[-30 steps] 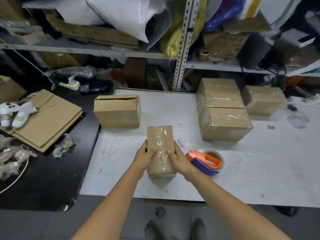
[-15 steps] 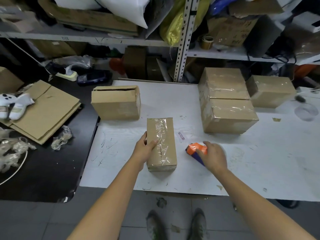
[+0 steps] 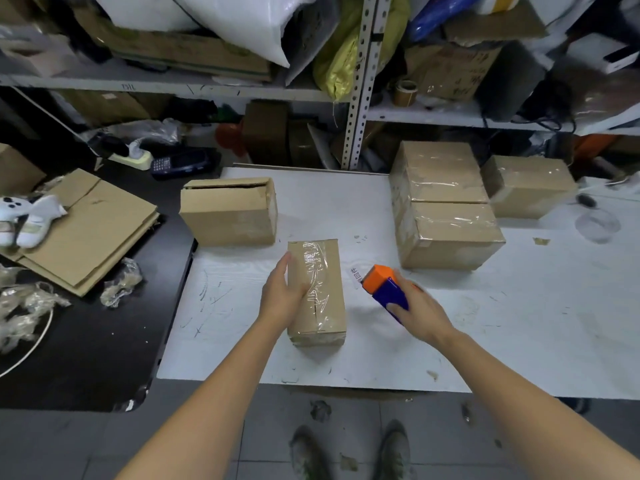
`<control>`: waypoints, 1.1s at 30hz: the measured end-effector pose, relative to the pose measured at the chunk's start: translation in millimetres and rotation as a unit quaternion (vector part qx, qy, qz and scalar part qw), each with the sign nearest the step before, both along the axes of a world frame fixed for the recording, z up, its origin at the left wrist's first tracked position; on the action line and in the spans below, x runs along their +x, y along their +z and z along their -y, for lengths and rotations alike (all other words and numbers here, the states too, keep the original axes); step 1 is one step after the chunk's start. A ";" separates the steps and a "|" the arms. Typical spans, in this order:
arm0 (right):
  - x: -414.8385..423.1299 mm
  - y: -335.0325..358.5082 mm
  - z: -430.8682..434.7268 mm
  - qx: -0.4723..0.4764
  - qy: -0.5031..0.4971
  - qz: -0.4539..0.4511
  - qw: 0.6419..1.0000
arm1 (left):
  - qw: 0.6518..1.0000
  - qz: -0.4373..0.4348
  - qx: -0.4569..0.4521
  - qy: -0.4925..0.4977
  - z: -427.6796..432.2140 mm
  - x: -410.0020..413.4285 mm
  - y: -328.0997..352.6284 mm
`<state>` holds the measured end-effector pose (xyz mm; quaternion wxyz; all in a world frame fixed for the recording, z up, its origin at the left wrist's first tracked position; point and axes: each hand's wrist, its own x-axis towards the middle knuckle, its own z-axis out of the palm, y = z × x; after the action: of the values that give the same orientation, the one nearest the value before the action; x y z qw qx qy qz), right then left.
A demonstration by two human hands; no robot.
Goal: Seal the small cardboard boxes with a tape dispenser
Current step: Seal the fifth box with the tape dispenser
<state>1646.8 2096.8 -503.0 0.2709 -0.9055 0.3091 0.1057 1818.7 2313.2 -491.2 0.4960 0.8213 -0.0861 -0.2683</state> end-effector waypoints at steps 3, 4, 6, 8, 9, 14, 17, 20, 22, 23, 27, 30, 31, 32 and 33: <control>11.6 48.6 1.1 0.046 -0.009 0.039 0.998 | 0.996 0.081 0.004 -0.039 10.6 5.4 23.1; 16.1 64.1 1.3 0.062 -0.010 0.054 0.997 | 0.996 0.072 -0.007 -0.053 16.4 7.9 34.0; 26.8 91.2 1.6 0.074 0.019 0.072 0.994 | 0.994 0.011 -0.041 -0.103 28.3 11.8 56.5; 38.5 112.9 2.0 0.084 0.061 0.080 0.991 | 0.983 -0.049 -0.069 -0.161 38.8 14.0 77.0; 44.4 122.9 2.8 0.094 0.077 0.087 0.989 | 0.978 -0.072 -0.082 -0.179 43.1 16.2 85.4; 69.7 148.0 19.4 0.122 0.133 0.104 0.978 | 0.980 -0.081 -0.116 -0.139 49.7 24.6 116.1; 82.6 153.1 26.2 0.102 0.186 0.095 0.973 | 0.986 -0.087 -0.116 -0.087 47.2 22.1 125.9; 95.7 157.3 31.1 0.105 0.209 0.091 0.968 | 0.978 -0.148 -0.137 -0.044 44.6 22.8 130.5; 105.6 158.3 32.8 0.101 0.230 0.085 0.964 | 0.973 -0.177 -0.147 -0.015 42.1 25.9 126.8; 110.6 157.4 32.0 0.094 0.243 0.074 0.963 | 0.975 -0.173 -0.139 -0.009 41.7 26.9 122.4; 123.1 148.3 36.1 0.066 0.261 0.031 0.962 | 0.986 -0.132 -0.090 0.045 42.7 42.0 104.4; 117.5 137.7 68.0 0.036 0.228 -0.024 0.973 | 0.976 -0.131 -0.090 0.146 23.9 70.0 85.9; 114.5 133.7 78.5 0.027 0.215 -0.054 0.975 | 0.975 -0.133 -0.080 0.159 16.4 77.8 77.3; 112.3 128.3 86.9 0.022 0.201 -0.079 0.976 | 0.974 -0.140 -0.075 0.164 11.5 82.6 70.0; 111.6 123.2 91.3 0.019 0.192 -0.093 0.977 | 0.973 -0.148 -0.071 0.163 9.5 84.7 63.8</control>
<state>1758.4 2005.5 -379.8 0.2332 -0.9286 0.1517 0.2455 1903.4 2303.7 -427.4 0.5975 0.7380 0.1042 -0.2958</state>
